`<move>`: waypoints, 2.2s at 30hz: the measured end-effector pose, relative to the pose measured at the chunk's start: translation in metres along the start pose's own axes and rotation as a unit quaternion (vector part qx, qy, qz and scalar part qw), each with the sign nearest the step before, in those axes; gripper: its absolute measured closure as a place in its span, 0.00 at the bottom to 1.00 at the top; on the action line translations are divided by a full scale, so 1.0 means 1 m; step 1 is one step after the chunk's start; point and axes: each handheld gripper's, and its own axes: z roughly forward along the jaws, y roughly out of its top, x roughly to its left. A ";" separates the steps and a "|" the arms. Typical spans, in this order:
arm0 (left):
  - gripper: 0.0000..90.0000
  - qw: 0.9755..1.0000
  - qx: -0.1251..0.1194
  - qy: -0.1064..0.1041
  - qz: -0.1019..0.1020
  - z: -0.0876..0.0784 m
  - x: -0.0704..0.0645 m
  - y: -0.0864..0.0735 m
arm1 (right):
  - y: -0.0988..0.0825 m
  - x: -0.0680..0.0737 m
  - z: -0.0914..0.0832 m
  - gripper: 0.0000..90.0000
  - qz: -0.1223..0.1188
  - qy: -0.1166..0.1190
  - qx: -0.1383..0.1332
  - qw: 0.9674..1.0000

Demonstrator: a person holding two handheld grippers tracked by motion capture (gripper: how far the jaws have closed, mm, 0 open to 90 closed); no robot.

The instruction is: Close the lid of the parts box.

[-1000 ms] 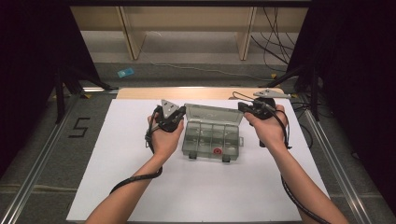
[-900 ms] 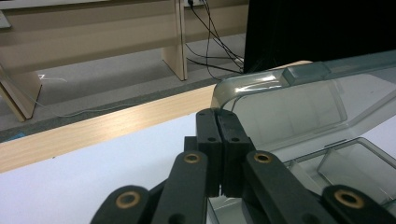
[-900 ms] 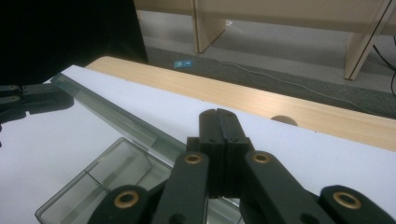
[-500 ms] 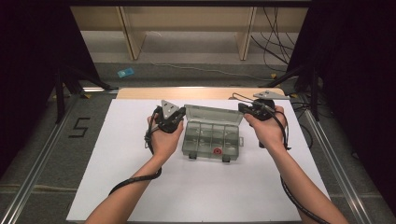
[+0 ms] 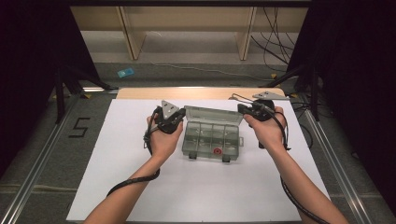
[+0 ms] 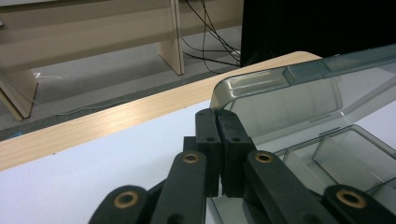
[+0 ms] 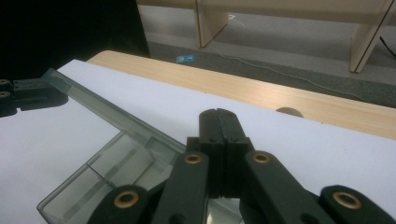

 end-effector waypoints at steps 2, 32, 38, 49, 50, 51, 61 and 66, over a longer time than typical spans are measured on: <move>0.97 1.000 0.002 -0.003 0.000 -0.001 0.001 0.000 | 0.000 0.000 -0.001 1.00 0.001 0.000 0.006 1.000; 0.25 0.979 0.147 -0.131 0.049 -0.027 0.025 0.057 | -0.002 0.000 -0.001 1.00 0.007 0.002 0.005 1.000; 0.34 0.981 0.137 -0.134 0.041 -0.035 0.024 0.065 | -0.003 -0.001 -0.003 1.00 0.014 0.011 0.009 1.000; 0.55 0.986 0.116 -0.116 0.005 -0.044 0.032 0.072 | -0.003 -0.002 -0.003 1.00 0.014 0.011 0.012 1.000; 0.58 0.987 0.112 -0.113 0.001 -0.045 0.032 0.072 | -0.003 -0.002 -0.003 1.00 0.014 0.011 0.012 1.000; 0.62 0.988 0.108 -0.111 -0.004 -0.045 0.033 0.072 | -0.003 -0.001 -0.003 1.00 0.014 0.012 0.012 1.000; 0.94 0.992 0.073 -0.093 -0.034 -0.046 0.031 0.069 | -0.003 -0.001 -0.005 1.00 0.011 0.012 0.014 1.000; 1.00 0.994 0.070 -0.083 -0.031 -0.042 0.029 0.067 | -0.003 -0.001 -0.005 1.00 0.012 0.014 0.014 1.000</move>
